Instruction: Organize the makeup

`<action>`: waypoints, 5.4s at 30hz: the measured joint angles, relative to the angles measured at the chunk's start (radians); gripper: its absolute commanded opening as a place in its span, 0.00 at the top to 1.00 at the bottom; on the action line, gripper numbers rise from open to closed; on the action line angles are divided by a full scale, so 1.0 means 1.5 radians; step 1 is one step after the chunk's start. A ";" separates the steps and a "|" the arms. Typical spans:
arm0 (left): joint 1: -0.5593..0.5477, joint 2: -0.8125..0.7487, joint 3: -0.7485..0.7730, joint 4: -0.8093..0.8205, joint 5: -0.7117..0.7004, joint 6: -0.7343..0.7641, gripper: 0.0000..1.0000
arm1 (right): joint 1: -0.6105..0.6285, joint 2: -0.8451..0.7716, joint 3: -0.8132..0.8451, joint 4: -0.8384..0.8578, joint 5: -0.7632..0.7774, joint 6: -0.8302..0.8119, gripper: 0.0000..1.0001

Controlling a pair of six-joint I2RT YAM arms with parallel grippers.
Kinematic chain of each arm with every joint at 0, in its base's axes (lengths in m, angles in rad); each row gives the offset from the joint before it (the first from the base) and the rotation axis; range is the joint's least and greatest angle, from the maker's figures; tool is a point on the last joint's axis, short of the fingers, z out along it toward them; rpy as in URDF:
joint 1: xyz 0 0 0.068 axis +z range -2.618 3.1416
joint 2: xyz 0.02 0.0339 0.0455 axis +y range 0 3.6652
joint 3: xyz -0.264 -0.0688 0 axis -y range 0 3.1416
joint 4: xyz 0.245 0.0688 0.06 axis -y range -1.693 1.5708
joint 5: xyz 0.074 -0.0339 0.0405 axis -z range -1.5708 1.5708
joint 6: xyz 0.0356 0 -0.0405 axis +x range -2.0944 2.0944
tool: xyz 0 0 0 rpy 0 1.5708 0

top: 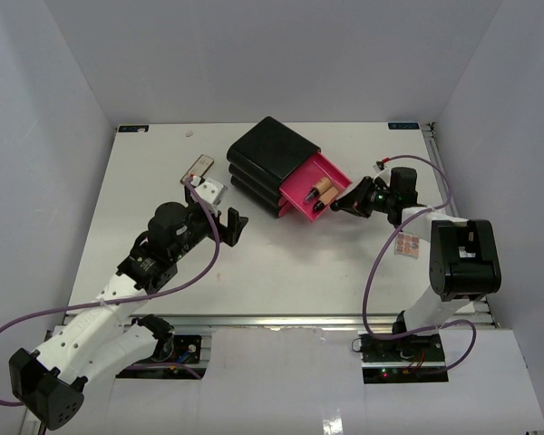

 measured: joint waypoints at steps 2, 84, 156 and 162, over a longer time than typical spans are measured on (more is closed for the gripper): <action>0.001 0.001 0.000 0.000 0.000 0.005 0.02 | 0.009 -0.001 0.015 0.001 0.001 0.018 0.92; 0.014 0.006 0.000 0.000 0.012 0.021 0.02 | 0.179 0.175 0.381 -0.148 0.146 -0.199 0.91; 0.020 0.013 0.000 0.000 0.013 0.021 0.02 | 0.077 0.033 0.046 0.007 -0.034 -0.294 0.26; 0.021 0.017 0.000 0.001 0.011 0.020 0.02 | 0.071 0.025 0.047 -0.007 -0.037 -0.323 0.07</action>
